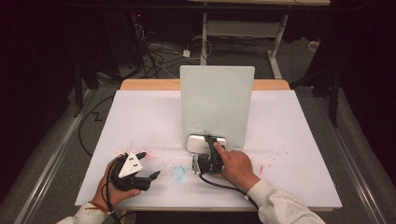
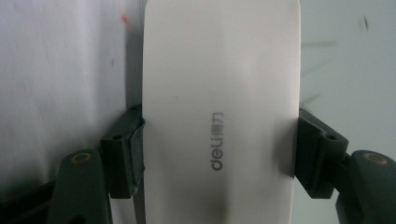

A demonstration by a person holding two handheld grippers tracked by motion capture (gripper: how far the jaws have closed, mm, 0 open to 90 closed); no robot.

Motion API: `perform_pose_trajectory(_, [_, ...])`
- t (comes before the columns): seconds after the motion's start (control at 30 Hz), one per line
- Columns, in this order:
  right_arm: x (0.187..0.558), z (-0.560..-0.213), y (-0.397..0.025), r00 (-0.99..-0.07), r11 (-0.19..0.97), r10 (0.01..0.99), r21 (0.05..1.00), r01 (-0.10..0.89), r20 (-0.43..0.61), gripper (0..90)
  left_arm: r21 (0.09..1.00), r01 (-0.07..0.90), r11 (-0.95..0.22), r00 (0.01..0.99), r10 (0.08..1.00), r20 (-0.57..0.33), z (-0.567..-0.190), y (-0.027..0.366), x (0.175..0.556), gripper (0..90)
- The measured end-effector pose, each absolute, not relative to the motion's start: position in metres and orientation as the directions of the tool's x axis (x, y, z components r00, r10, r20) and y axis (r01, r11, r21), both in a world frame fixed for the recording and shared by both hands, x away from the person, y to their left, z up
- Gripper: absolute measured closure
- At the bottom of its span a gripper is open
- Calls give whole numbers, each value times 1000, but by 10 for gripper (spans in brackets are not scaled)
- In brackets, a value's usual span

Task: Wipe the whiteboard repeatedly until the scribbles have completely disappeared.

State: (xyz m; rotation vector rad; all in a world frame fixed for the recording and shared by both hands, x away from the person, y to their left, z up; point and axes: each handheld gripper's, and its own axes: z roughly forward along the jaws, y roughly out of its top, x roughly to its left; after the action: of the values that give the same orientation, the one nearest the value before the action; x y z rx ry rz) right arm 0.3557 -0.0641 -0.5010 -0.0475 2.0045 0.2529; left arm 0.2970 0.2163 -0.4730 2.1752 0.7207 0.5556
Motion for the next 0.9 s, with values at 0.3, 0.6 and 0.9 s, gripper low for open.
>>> perform_pose_trajectory(0.3, [358, -489, -85, -442, 980, 122, 179, -88, -888, 307, 776, 315, -547, 744, 650, 156, -472, 216, 297, 191])
perform_pose_trajectory(0.6, [367, -467, -83, -410, 963, 217, 263, -57, -886, 308, 776, 318, -545, 747, 648, 150, -473, 217, 298, 191])
perform_pose_trajectory(0.9, [372, -456, -64, -395, 942, 279, 329, -62, -875, 307, 772, 317, -551, 751, 643, 151, -474, 215, 298, 191])
